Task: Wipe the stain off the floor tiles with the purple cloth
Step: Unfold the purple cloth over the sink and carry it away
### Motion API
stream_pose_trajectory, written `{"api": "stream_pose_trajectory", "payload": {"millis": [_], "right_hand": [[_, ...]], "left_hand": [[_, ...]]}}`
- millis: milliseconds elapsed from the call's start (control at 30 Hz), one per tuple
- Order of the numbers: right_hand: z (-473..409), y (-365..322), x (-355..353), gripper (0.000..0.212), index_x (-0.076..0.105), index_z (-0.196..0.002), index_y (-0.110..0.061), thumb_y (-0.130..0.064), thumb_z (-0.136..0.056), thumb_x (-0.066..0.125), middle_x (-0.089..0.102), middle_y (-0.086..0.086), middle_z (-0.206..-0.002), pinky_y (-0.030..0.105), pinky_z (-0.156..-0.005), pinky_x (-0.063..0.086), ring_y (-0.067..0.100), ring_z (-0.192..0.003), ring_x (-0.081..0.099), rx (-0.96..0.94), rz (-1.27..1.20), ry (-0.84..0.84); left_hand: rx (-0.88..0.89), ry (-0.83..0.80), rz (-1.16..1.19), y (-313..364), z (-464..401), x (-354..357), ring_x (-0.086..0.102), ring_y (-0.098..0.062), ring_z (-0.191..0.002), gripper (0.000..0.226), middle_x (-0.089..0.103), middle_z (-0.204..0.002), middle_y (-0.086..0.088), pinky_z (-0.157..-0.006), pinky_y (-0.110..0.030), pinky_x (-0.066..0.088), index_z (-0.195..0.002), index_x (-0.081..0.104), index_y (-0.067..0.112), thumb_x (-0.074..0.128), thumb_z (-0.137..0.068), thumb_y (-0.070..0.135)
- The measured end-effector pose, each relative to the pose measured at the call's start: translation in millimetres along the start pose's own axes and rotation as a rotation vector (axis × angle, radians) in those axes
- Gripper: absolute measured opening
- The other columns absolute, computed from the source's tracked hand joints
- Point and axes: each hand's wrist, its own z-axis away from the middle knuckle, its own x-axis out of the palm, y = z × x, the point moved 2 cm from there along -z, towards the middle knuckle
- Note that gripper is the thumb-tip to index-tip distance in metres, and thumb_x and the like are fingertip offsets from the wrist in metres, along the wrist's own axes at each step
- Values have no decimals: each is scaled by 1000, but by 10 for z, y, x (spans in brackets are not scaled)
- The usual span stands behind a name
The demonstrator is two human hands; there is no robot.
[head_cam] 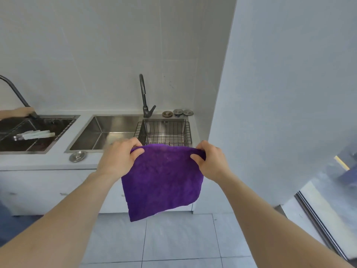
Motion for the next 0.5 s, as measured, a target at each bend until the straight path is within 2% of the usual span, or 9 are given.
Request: {"api": "stream_pose_trajectory", "payload": {"millis": [133,333,500], "right_hand": [[295,163,191,15,58,-100,-21,-21,-90,69,69,-1,-95,34,-75,48,28,-89,61,79,29,-35],[611,313,653,11,62,-99,-24,-18,-91,66,69,-2,-94,32,-70,46,25,-87,62,175,60,-66],[862,482,1278,20,69,-109,-27,-15,-96,61,64,-2,-101,31,-71,44,21,-87,59,246,112,-57]], "left_hand": [[-40,-84,-9,-61,309,241,63,-27,-93,16,70,-95,4,-79,-40,47,-100,68,32,59,-97,44],[-50,-158,57,-429,515,634,64,-27,-96,19,74,-98,4,-78,-40,50,-101,68,30,58,-97,46],[-76,-230,141,-903,678,1156,64,-27,-90,19,73,-94,5,-73,-36,43,-98,68,29,59,-96,46]]}}
